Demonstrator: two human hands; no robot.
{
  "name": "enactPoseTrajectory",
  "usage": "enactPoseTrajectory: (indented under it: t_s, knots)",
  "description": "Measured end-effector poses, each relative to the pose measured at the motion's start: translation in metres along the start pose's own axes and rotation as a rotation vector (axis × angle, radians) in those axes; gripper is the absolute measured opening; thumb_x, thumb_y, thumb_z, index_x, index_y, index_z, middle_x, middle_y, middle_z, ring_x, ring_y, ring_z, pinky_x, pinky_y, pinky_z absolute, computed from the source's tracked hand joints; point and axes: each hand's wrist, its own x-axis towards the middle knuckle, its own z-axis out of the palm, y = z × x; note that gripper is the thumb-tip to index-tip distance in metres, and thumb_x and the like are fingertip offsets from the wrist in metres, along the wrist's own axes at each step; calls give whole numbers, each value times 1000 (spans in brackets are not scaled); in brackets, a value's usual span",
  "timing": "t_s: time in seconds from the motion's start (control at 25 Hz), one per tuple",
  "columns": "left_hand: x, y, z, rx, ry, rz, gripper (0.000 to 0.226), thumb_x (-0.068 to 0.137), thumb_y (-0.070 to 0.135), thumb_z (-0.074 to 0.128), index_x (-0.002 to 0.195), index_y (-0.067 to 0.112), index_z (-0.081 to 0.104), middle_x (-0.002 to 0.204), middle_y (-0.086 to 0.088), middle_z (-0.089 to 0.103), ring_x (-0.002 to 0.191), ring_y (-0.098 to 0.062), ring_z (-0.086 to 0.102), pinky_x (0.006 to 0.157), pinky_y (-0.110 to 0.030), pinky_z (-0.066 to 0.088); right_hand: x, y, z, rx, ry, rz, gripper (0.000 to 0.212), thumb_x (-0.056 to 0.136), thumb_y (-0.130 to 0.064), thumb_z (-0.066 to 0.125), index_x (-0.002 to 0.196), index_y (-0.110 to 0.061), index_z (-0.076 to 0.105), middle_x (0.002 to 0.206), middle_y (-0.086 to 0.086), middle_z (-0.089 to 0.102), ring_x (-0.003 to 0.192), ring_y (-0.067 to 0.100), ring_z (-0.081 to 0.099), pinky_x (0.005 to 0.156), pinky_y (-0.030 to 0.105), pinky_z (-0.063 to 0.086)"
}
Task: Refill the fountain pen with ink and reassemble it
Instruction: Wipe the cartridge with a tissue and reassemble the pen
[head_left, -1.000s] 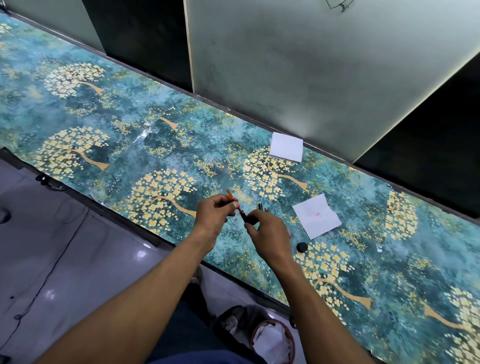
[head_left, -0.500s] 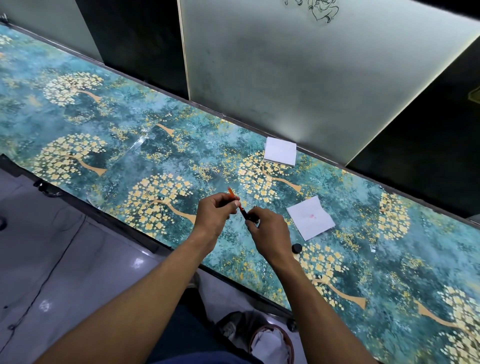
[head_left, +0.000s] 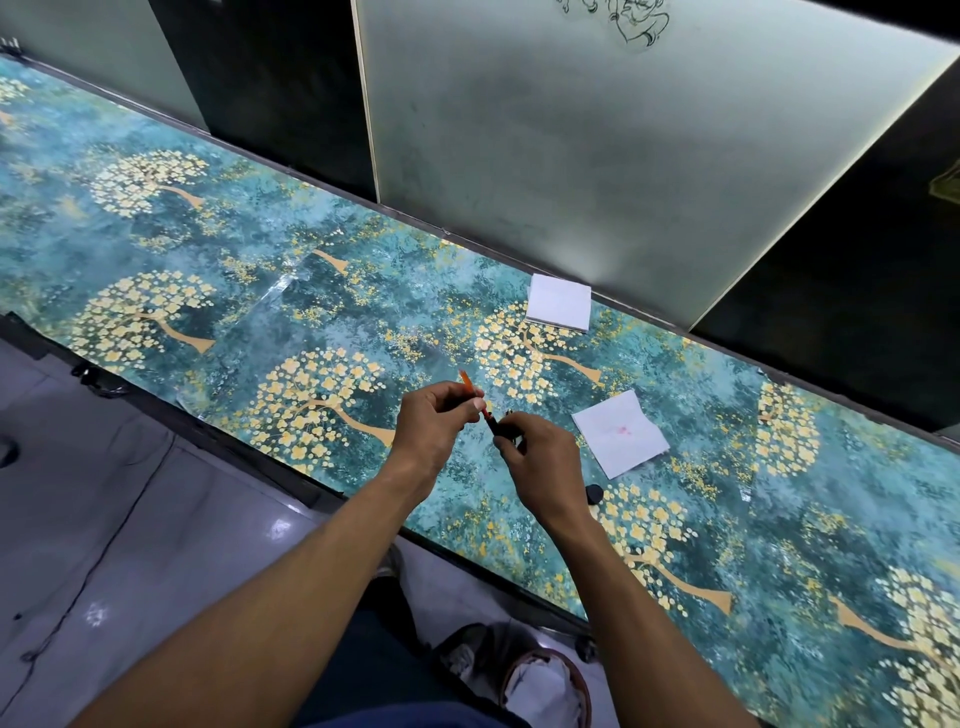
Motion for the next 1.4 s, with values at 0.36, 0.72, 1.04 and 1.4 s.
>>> enactPoseTrajectory:
  t_s: [0.36, 0.72, 1.04, 1.4]
  knots:
    - [-6, -4, 5, 37, -169, 32, 18, 84, 3, 73, 100, 11, 77, 93, -3, 78, 93, -12, 73, 82, -22, 56, -1, -2, -5, 126, 24, 7, 11, 89, -22, 72, 100, -23, 75, 87, -7, 76, 71, 5, 65, 66, 25, 51]
    - [-8, -16, 8, -59, -122, -8, 19, 83, -2, 73, 97, 11, 76, 94, -4, 77, 95, -15, 73, 83, -25, 55, 2, -2, -8, 229, 66, 39, 10, 86, -21, 75, 96, -22, 76, 79, -10, 74, 67, 1, 63, 63, 25, 52]
    - [-2, -21, 4, -57, -75, -33, 18, 85, 3, 72, 101, 10, 75, 97, -7, 77, 98, -18, 72, 84, -27, 52, 27, 23, -26, 141, 81, 141, 12, 85, -19, 76, 97, -20, 75, 92, -7, 76, 82, 8, 69, 78, 29, 55]
    - [-2, -31, -6, -330, -42, -304, 21, 93, 1, 61, 108, 9, 73, 96, -7, 73, 82, -17, 66, 74, -32, 50, 84, 43, -17, -212, -180, 136, 5, 87, -25, 72, 92, -23, 71, 90, -1, 72, 84, 22, 66, 71, 38, 56]
